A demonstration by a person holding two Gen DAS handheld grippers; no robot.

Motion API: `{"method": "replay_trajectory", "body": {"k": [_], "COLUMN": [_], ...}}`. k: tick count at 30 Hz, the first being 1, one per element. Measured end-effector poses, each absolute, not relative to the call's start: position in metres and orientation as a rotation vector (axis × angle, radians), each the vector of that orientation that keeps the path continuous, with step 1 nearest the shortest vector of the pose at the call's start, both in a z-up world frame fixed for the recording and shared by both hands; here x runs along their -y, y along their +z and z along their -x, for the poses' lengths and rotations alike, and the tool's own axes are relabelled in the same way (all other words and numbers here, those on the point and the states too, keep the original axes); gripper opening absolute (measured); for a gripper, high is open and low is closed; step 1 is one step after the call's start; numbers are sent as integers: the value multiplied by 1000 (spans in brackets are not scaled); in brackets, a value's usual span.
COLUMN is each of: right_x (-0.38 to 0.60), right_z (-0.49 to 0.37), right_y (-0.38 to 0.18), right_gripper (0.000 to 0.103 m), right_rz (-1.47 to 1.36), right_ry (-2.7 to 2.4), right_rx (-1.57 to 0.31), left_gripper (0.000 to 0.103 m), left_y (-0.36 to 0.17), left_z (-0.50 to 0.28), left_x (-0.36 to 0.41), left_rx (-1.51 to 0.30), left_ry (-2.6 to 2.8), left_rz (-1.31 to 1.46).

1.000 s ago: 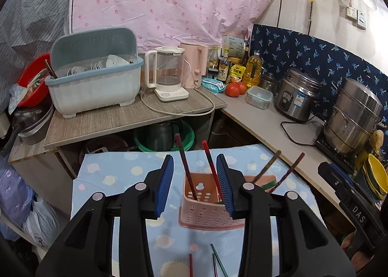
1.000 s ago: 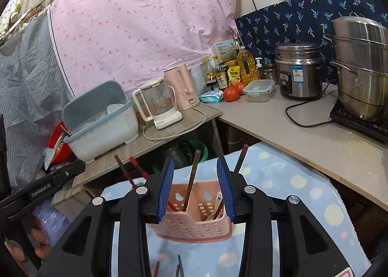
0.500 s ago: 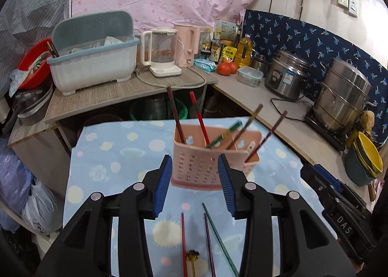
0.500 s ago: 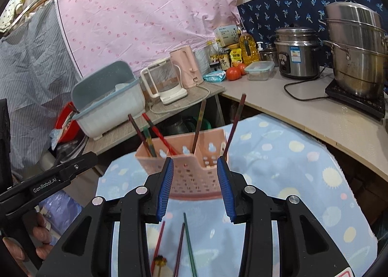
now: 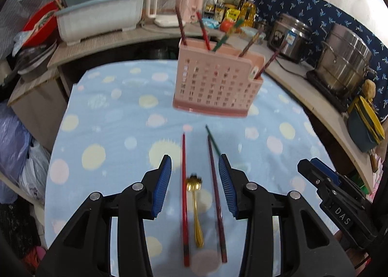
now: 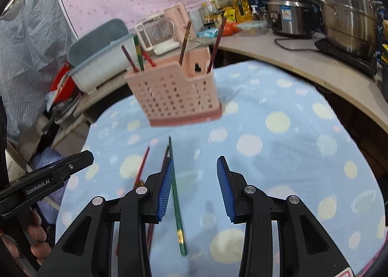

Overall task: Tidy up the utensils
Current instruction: 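Move both tools back down to the remaining utensils on the table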

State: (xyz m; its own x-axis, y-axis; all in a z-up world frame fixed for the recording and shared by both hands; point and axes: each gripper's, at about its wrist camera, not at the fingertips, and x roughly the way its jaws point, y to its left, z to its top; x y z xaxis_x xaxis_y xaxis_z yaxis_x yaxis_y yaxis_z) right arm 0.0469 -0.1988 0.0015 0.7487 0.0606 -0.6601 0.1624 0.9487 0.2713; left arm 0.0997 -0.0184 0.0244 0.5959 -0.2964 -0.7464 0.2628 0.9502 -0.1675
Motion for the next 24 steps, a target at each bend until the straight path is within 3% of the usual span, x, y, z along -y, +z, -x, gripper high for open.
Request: {"method": "replay_trajectory", "body": {"k": [17, 24], "right_x": [160, 151], "right_z": [-18, -17], "right_y": [-65, -69], "right_gripper": [37, 29], "right_rz": [-265, -238], "right_ry": [10, 28], "right_rx": [-884, -897], "left_gripper": [38, 38], "left_y": [-59, -65], "left_z": [-42, -33], "left_x": [0, 1], "left_rx": [-1041, -1053], "left_ry": [-298, -310], "left_rz": [12, 11]}}
